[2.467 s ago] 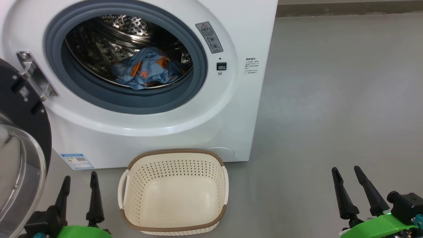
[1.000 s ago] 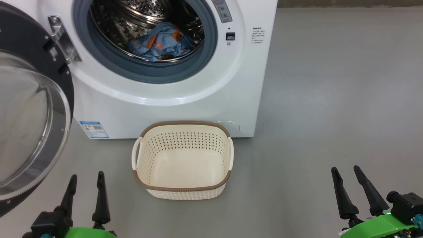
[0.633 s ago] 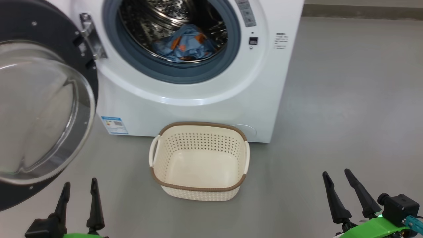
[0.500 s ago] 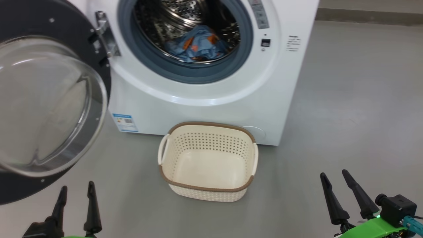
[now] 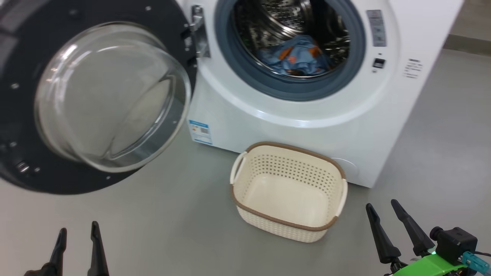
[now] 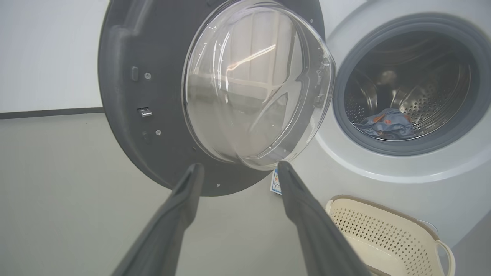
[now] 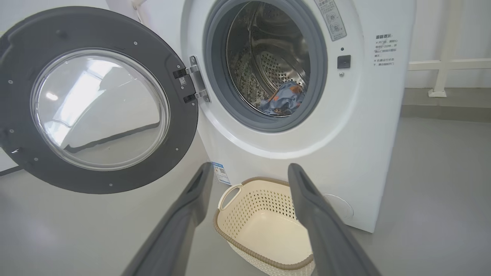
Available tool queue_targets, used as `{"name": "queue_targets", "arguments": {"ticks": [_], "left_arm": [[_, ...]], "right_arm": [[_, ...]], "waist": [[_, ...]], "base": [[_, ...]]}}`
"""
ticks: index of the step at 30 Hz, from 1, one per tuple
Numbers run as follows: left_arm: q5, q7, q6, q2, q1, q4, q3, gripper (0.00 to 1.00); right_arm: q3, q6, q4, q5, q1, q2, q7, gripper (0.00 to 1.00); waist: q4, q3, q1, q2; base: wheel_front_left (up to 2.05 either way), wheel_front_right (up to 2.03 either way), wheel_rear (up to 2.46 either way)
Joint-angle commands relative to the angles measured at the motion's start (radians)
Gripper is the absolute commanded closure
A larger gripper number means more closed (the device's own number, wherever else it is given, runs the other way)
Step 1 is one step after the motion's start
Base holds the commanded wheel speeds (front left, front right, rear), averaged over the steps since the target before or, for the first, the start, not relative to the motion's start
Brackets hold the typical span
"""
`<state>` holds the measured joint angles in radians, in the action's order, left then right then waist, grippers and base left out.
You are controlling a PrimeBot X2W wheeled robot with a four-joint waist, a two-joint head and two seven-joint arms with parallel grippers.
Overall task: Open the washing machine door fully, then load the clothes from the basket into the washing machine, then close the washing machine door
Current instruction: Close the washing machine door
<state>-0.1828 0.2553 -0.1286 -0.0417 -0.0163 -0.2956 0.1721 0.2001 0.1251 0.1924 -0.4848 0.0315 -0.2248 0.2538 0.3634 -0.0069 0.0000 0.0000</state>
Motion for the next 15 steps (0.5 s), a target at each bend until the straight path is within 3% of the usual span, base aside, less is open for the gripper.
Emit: {"name": "queue_targets", "arguments": {"ticks": [1, 7, 15], "left_arm": [[0.006, 0.006, -0.002, -0.009, -0.016, 0.03, 0.038, 0.0], [0.002, 0.006, -0.002, -0.009, -0.006, 0.031, 0.051, 0.0], [-0.021, 0.006, 0.007, -0.009, 0.006, 0.048, 0.063, 0.0]], "right_arm": [[0.025, 0.006, -0.021, -0.003, -0.021, -0.015, 0.008, 0.0], [0.032, 0.006, -0.02, -0.003, -0.018, -0.005, 0.008, 0.0], [0.054, 0.006, -0.014, -0.006, -0.038, -0.007, 0.008, 0.0]], "waist": [[0.074, -0.013, 0.0, 0.0], [0.127, -0.022, 0.0, 0.0], [0.136, -0.011, 0.0, 0.0]], "base": [[0.0, 0.0, 0.0], [0.0, 0.0, 0.0], [0.0, 0.0, 0.0]]}}
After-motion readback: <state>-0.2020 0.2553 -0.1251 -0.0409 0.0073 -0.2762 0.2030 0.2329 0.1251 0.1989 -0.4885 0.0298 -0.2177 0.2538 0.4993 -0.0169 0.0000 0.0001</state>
